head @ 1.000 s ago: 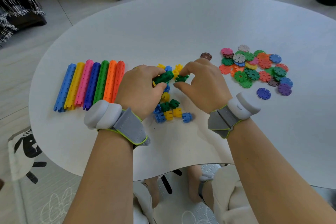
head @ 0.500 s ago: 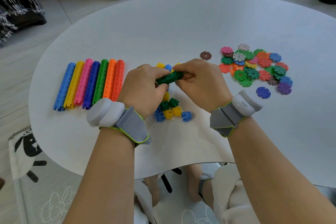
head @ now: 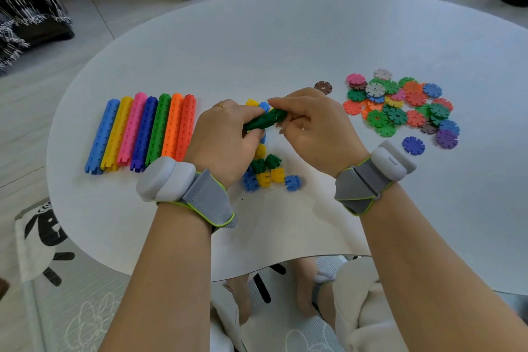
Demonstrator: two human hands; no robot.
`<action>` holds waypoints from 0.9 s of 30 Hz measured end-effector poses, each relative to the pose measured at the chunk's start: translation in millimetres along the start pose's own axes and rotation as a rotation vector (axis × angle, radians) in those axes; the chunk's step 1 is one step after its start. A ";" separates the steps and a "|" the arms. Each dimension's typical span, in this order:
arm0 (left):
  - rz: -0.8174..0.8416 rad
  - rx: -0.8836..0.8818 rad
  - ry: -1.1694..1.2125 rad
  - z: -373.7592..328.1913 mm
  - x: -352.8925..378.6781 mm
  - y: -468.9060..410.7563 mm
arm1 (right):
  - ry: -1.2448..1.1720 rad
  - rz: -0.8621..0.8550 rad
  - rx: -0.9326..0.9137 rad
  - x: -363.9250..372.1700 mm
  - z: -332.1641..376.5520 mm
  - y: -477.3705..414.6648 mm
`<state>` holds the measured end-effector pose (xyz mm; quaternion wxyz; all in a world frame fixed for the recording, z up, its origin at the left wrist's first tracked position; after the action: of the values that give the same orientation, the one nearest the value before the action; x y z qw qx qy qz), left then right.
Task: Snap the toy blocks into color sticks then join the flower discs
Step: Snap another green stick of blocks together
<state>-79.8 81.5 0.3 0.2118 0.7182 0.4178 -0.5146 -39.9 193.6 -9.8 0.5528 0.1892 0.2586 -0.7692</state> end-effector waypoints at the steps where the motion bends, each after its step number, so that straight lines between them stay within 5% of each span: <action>1: -0.007 0.003 0.002 -0.6 -1.5 -0.1 | -0.018 0.003 0.009 -0.2 0.2 0.1; 11: 0.007 0.003 -0.018 1.3 -4.4 3.5 | -0.134 0.100 0.059 7.9 0.1 7.4; 17: 0.006 -0.058 -0.027 18.2 -13.1 6.3 | 0.014 0.068 0.093 -1.7 -10.9 12.2; 23: 0.041 -0.033 -0.028 11.1 -4.8 12.0 | 0.190 0.330 0.146 24.6 -9.3 18.4; 27: 0.037 -0.031 -0.014 9.2 -6.0 11.8 | 0.262 0.338 0.082 28.1 -5.1 14.2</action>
<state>-76.1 65.9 0.8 0.2355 0.7189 0.4108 -0.5089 -35.4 172.0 -32.8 0.6275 0.3504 0.2614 -0.6443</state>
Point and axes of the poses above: each hand's wrist, its own y-axis away from the middle knuckle, its own x-axis out of the palm, z = x × y, the point moved 10 cm from there along -y, towards the middle knuckle, and after that the axes turned 8 degrees about -y, right-handed, at the moved point
